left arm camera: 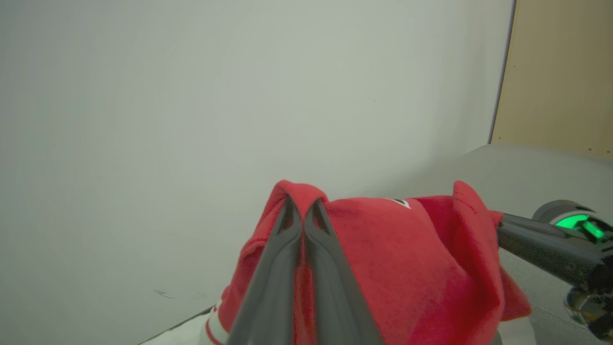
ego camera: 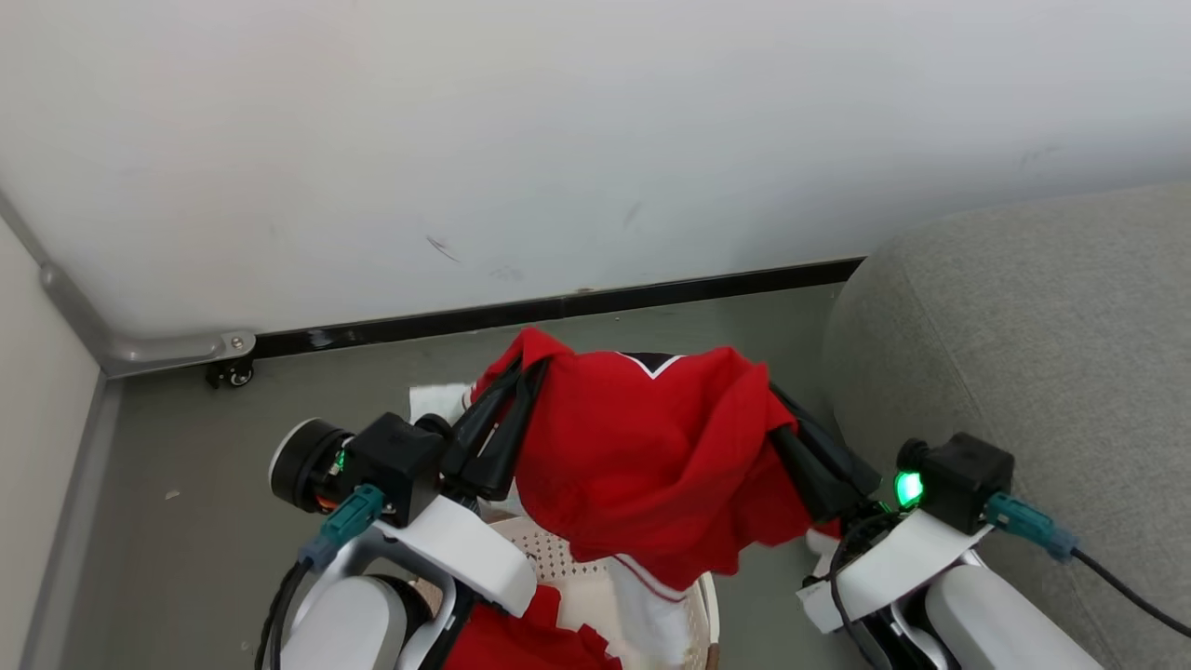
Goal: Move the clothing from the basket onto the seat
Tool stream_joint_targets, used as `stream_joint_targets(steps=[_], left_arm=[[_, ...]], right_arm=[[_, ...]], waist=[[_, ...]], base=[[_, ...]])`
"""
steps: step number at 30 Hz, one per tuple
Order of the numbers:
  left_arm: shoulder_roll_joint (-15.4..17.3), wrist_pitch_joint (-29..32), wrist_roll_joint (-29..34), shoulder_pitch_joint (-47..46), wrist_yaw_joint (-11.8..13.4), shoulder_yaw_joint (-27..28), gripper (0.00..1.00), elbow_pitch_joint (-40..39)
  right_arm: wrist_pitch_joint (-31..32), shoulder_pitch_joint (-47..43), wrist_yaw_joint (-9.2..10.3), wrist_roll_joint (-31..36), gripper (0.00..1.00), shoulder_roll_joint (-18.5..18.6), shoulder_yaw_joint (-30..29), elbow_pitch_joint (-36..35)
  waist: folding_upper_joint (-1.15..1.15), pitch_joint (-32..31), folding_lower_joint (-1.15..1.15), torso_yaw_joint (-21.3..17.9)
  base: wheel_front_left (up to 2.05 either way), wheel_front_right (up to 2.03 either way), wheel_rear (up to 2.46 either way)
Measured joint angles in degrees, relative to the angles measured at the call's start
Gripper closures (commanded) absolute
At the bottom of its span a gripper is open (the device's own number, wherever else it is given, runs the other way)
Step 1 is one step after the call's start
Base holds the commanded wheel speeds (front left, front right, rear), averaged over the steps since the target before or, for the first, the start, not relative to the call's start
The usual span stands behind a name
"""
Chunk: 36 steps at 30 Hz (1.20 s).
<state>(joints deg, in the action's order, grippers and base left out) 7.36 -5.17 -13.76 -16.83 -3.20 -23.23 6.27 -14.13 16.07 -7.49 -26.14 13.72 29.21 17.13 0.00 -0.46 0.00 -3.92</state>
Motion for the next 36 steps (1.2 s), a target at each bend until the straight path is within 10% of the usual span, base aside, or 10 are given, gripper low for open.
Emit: stream_joint_targets(steps=[6,7,8,36], left_arm=[[-0.1,-1.2,-0.2,1.0,-0.1,-0.3,0.50,1.2],[-0.1,-1.5,-0.2,1.1,-0.1,-0.4,0.11,1.3],[0.0,-1.7,-0.2,1.2,-0.1,-0.4,0.00,1.4],[-0.5,-5.0,-1.0,2.7,-0.9,-2.1,0.00,3.1]], right_arm=[[0.0,0.0,0.00,-0.7,1.00,0.3,-2.5,-1.3],[-0.1,0.0,0.00,-0.7,1.00,0.4,-2.9,-1.6],[-0.1,0.0,0.00,-0.7,1.00,0.5,-3.2,-1.9],[-0.1,-3.5,0.01,-0.4,1.00,2.4,-17.9,-6.0]], waist=[[0.00,0.4,0.00,-1.2],[0.00,0.5,0.00,-1.3],[0.00,0.6,0.00,-1.5],[0.00,1.0,0.00,-3.8]], base=[[0.00,0.00,0.00],[0.00,0.00,0.00],[0.00,0.00,0.00],[0.00,0.00,0.00]])
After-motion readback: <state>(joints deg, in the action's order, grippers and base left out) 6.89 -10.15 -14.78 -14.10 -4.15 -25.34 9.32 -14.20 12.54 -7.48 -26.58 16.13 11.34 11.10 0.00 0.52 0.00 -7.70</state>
